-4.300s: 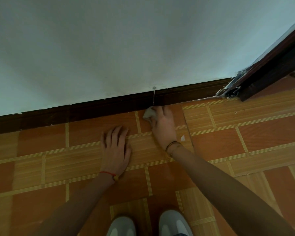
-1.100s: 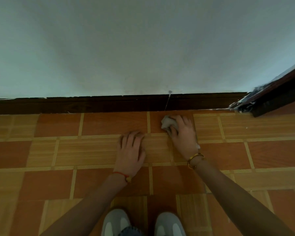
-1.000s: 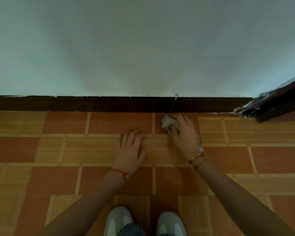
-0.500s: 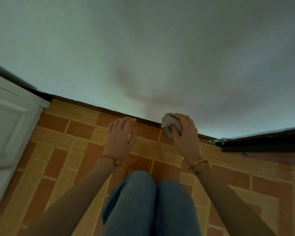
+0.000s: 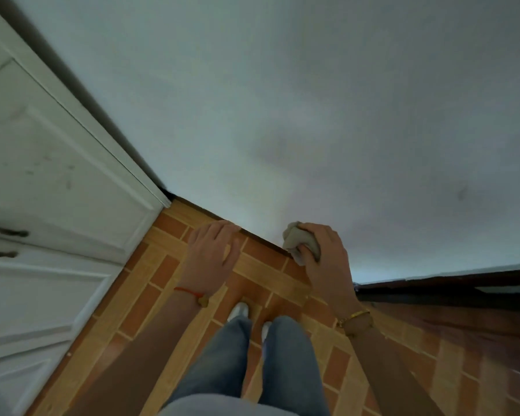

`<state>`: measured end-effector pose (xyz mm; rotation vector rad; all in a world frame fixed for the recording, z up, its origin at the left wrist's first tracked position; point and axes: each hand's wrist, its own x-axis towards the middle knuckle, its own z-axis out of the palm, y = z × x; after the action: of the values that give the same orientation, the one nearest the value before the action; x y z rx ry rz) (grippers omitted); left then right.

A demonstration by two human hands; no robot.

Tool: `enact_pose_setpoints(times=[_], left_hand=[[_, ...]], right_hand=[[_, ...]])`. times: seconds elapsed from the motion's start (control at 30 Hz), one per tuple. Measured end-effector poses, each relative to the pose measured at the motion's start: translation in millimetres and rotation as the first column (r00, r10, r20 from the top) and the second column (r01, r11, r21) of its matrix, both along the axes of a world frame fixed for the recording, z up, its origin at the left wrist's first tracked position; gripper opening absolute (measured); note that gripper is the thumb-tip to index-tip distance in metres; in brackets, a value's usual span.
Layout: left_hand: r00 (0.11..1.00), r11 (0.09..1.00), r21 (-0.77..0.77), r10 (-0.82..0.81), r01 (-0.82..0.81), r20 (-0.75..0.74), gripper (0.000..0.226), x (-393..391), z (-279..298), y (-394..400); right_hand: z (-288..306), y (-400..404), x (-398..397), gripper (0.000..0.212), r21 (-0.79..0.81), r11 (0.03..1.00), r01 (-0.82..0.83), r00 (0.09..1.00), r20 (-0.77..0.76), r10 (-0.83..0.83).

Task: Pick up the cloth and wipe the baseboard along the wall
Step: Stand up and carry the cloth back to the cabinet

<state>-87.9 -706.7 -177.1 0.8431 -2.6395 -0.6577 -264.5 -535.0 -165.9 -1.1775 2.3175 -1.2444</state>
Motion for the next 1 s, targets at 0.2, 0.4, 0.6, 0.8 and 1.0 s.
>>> enact_pose_setpoints(times=[0.2, 0.4, 0.6, 0.8, 1.0], left_hand=[[0.992, 0.993, 0.013, 0.118, -0.118, -0.033, 0.033, 29.7, 58.8, 44.5], [0.930, 0.928, -0.064, 0.367, -0.366, 0.013, 0.034, 59.6, 84.0, 131.3], [0.772, 0.772, -0.028, 0.635, -0.634, 0.039, 0.039, 98.6, 100.3, 221.0], [0.605, 0.605, -0.014, 0.796, -0.796, 0.013, 0.029, 145.2, 98.4, 285.4], [0.488, 0.488, 0.006, 0.872, -0.873, 0.025, 0.037, 194.2, 100.8, 324.6]], right_hand=[[44.9, 25.7, -2.5, 0.022, -0.027, 0.988, -0.154, 0.988, -0.020, 0.153], [87.6, 60.9, -13.0, 0.034, 0.004, 0.955, -0.296, 0.951, -0.097, 0.295], [102.5, 81.7, 5.9, 0.036, 0.000, 0.873, -0.487, 0.869, -0.093, 0.485], [108.8, 87.3, 52.6, 0.037, 0.015, 0.762, -0.647, 0.757, -0.113, 0.644], [110.2, 85.1, 115.6, 0.039, 0.019, 0.662, -0.749, 0.657, -0.105, 0.746]])
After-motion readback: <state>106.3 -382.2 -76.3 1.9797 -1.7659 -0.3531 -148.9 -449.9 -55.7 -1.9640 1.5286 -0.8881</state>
